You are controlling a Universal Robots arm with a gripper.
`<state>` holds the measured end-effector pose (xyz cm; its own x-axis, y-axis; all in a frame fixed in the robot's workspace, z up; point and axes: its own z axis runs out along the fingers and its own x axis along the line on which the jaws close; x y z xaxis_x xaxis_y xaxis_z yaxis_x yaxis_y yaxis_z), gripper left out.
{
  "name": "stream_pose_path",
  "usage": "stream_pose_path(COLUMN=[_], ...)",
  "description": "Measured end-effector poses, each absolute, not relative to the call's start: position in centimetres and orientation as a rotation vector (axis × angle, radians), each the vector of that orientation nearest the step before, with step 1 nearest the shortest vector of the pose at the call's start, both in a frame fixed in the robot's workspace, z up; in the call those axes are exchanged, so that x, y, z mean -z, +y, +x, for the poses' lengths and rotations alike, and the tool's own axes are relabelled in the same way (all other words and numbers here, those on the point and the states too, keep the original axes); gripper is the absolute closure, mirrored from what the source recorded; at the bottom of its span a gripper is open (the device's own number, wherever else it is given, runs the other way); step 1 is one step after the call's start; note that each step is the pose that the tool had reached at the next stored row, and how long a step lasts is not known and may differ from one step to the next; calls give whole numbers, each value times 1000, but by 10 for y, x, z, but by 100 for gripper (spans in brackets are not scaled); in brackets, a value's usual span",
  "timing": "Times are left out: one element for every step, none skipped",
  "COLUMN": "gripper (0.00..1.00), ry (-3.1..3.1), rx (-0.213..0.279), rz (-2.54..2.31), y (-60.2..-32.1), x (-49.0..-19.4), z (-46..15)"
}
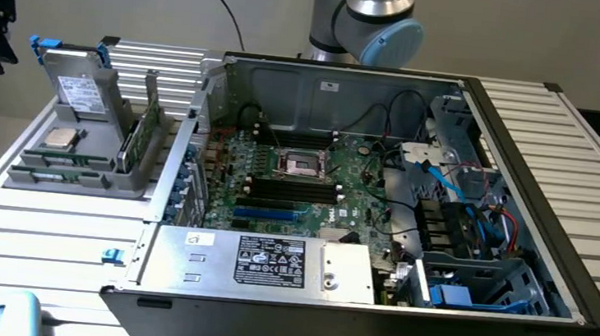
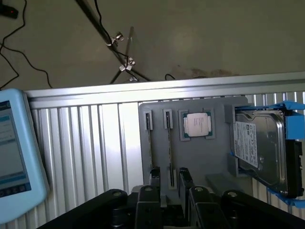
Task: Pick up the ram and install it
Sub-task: 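Pick up the ram and move it above insertion slot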
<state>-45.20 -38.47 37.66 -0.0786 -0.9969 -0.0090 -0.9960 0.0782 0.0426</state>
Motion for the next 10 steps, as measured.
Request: stream_pose_path(gripper=[64, 64, 58, 58, 52, 52, 52, 52, 52, 52], ry=[-2290, -2290, -2290, -2290, -2289, -2288, -2287, -2286, -2286, -2285], rx=[58, 58, 58, 58, 57, 55, 53, 52, 50, 50], rz=[2117, 2117, 2117, 2117, 2117, 2117, 2116, 2116, 2115, 2115], y=[-385, -385, -385, -385, -385, -385, -385, -385, -385, -385], x=[-377, -377, -377, -376, -376, -375, -374, -373, -371, -370], z=[-452, -452, -452, -452, -452, -451, -451, -450, -449, -449])
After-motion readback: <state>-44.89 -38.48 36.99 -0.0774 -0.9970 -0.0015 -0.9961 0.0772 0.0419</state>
